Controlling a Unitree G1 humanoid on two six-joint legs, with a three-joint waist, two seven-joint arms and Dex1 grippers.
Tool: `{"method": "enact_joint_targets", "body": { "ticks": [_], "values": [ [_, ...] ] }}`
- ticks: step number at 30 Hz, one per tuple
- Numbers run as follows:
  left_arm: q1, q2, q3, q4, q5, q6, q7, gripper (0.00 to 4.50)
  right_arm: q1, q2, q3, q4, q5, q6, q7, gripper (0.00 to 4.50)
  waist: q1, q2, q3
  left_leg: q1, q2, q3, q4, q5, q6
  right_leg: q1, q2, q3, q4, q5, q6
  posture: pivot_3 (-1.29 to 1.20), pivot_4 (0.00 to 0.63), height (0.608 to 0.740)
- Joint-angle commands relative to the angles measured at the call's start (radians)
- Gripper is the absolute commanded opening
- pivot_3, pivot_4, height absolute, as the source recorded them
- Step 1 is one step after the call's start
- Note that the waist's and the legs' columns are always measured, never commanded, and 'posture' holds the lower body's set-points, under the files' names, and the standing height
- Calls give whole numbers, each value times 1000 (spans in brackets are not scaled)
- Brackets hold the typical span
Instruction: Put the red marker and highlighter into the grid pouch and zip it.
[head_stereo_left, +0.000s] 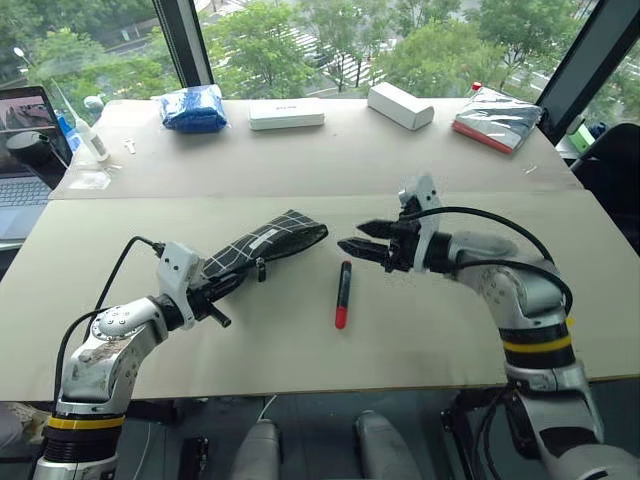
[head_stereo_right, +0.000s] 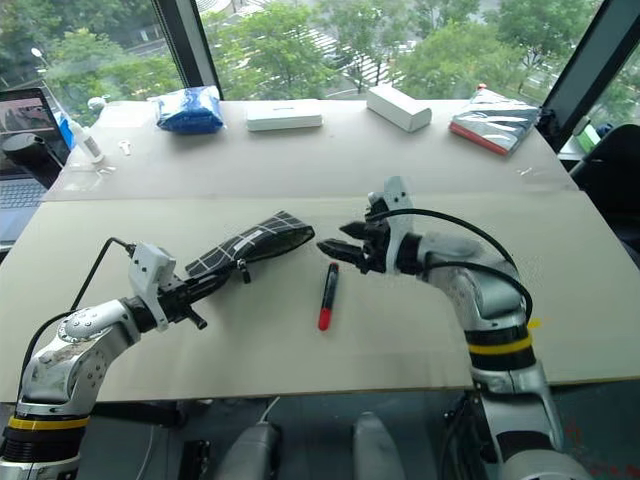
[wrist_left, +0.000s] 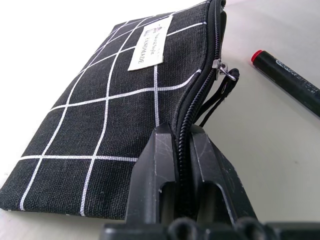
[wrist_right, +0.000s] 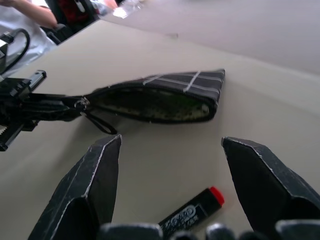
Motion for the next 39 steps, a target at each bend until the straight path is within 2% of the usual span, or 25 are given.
{"method": "enact_joint_targets", "body": {
  "ticks": [1, 10, 19, 25, 31, 34, 39],
  "values": [
    [0, 1, 13, 3, 8, -38, -10, 0, 70, 41, -6, -178, 5, 147, -144, 3573, 2, 0, 0, 0, 0, 0, 0, 0, 0, 1, 0, 0, 0, 0, 0, 0, 150, 740],
    [-45, -31, -28, 59, 29, -72, -17, 0, 127, 115, 50, -240, -77, 212, -319, 3573, 8, 0, 0, 0, 0, 0, 1, 0, 0, 1, 0, 0, -1, 0, 0, 0, 150, 740],
    [-24, -52, -17, -22, 13, -31, 21, 0, 125, 163, 110, -170, -121, 205, -351, 3573, 6, 0, 0, 0, 0, 0, 1, 0, 0, 1, 0, 0, -1, 0, 0, 0, 150, 740],
    [-13, -57, -4, -72, -2, 6, 46, 0, 130, 148, 175, -114, -179, 157, -357, 3573, 6, 0, 0, 0, 0, 0, 1, 0, 0, 1, 0, 0, -1, 0, 0, 0, 150, 740],
    [-17, -50, 11, -96, -22, 27, 61, 0, 168, 63, 281, -50, -276, 15, -336, 3573, 5, -1, 0, 1, 0, 0, 1, 0, 0, 2, 0, 0, -1, 0, 0, 0, 150, 740],
    [-12, -41, 21, -108, -33, 32, 59, 0, 176, 15, 313, -1, -330, -77, -322, 2793, 5, -1, -1, 2, 0, 0, 1, 0, 0, 3, 0, 0, -1, 0, 0, 0, 150, 740],
    [-1, -42, 24, -115, -30, 26, 57, 0, 178, -45, 349, 54, -401, -214, -286, 1081, 11, -2, -1, 2, 0, 0, 3, 0, 0, 4, 0, 0, -1, 0, 1, 0, 150, 740]
  ]
}}
